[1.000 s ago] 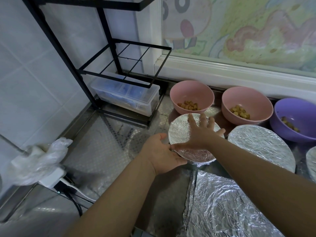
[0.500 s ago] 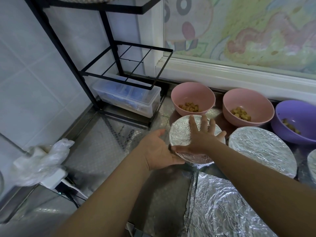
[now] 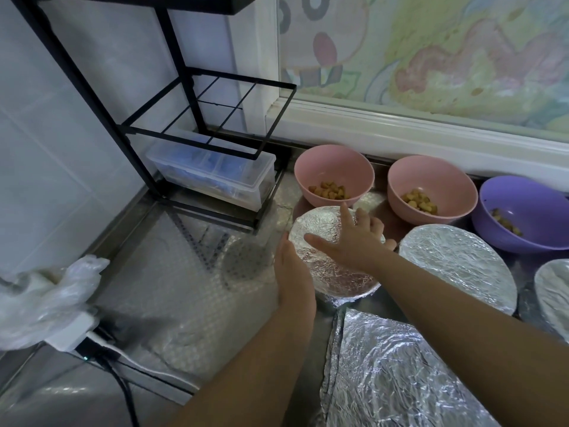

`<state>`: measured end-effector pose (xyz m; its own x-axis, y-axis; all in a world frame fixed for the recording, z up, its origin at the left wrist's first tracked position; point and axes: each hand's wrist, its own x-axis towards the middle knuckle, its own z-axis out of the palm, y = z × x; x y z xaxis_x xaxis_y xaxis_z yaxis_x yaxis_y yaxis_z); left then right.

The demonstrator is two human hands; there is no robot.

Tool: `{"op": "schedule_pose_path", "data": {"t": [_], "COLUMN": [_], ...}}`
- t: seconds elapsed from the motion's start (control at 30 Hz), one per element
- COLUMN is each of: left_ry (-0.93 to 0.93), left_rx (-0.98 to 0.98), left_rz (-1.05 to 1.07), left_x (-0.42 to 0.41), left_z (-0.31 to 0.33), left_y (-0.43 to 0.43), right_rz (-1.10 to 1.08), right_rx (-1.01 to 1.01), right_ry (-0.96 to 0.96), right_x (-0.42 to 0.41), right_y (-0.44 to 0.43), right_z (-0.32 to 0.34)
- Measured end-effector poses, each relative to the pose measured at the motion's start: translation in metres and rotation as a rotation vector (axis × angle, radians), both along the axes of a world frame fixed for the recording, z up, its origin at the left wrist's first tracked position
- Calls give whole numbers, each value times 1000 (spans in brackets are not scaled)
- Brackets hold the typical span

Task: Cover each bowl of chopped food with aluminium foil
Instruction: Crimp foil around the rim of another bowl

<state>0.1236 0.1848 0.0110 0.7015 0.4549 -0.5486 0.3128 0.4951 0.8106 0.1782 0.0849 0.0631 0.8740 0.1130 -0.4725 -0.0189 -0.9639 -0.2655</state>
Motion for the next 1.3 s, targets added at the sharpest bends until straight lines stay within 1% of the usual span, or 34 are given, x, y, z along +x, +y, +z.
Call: {"op": "schedule_pose_path", "data": {"t": [0.1,0.27,0.33,0.43,0.5,0.57,0.6,0.63,0.73,0.77,0.83,0.9,0.97,1.03,1.3], "left_ry": [-12,1,12,57,77,40,7,-8,23,42,136,249,281,272,244], "left_rx": [25,81,112,169,138,94,99,135,329,337,246,40,-211,-367,-641], "left_rz": [118,123,59,-148,-272,-337,-337,-320,-266,-262,-271,-287,-291,-269,-130], "left_x": [-1,3,7,21,29,32,31,29,7,-3,-20,-36,-46,-50,-54], "left_z": [13,11,8,14,25,36,38,38,24,18,7,4,8,7,-6], "left_y": [-9,-10,-3,17,32,46,49,52,54,53,49,40,30,23,23], "right_rz": [-18,-54,-71,-97,-49,50,97,135,228,246,256,257,262,262,261], "right_rx": [36,130,150,147,94,1,-26,-28,-2,-3,-12,-27,-50,-68,-84], "right_ry": [13,71,94,183,220,159,117,85,35,32,36,41,48,53,65], "right_x": [2,6,7,9,8,5,3,1,4,6,10,12,13,13,13], "right_y": [1,-2,-4,-15,-22,-24,-21,-18,-7,-4,2,8,11,12,12], "right_z": [6,13,18,26,30,31,32,32,25,22,16,9,4,2,0]}}
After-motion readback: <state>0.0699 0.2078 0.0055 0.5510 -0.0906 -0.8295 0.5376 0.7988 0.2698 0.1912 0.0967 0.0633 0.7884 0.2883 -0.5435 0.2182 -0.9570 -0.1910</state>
